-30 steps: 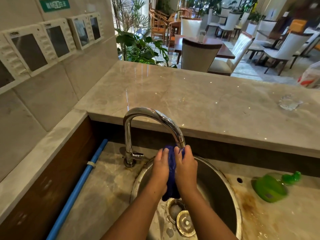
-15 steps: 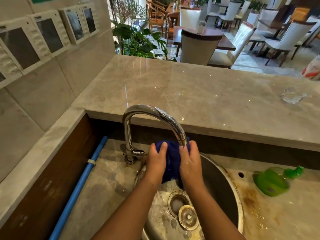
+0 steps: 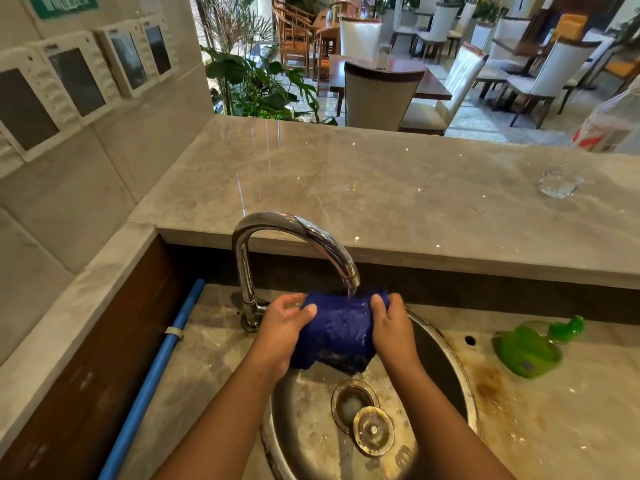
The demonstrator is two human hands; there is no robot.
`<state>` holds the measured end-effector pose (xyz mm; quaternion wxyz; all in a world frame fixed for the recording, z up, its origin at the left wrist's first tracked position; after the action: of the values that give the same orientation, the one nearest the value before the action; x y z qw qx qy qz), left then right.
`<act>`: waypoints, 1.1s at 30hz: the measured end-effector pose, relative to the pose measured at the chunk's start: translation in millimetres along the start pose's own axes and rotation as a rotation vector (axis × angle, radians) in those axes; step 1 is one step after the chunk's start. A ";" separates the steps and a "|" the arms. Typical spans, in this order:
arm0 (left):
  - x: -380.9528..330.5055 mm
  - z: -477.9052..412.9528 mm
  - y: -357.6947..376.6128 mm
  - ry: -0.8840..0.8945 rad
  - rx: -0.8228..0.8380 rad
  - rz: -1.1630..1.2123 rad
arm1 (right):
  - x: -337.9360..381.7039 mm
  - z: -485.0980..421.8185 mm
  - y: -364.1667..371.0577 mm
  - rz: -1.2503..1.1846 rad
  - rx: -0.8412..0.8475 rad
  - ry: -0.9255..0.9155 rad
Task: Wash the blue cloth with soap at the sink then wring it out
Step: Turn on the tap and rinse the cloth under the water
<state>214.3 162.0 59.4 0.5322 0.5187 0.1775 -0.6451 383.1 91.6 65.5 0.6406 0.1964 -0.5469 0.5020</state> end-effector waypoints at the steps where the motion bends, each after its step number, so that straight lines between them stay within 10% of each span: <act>1: 1.1 2.0 -2.0 -0.010 -0.015 0.008 | -2.3 -1.1 -1.0 -0.051 0.019 0.072; 11: -9.9 10.5 0.3 -0.060 0.205 -0.649 | 1.2 13.8 -18.2 -0.510 0.472 0.176; 24: -13.2 15.8 -8.8 -0.006 0.199 -1.091 | -2.4 27.2 -13.1 0.520 0.464 -0.146; 33: -3.2 14.8 4.4 0.001 0.031 -0.440 | 2.0 19.6 -16.8 -0.099 0.276 -0.006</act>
<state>210.8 150.4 69.5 0.3706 0.4759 0.2767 -0.7480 387.4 69.7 78.6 0.6297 0.3108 -0.4644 0.5396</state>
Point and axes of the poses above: each hand's wrist, its own z-axis away from the middle knuckle, its own y-axis out of the palm, x = y × z, the point moved 2 cm from there along -z, towards the middle knuckle, and after that the axes turned 9 degrees about x, right-handed, at the moved point
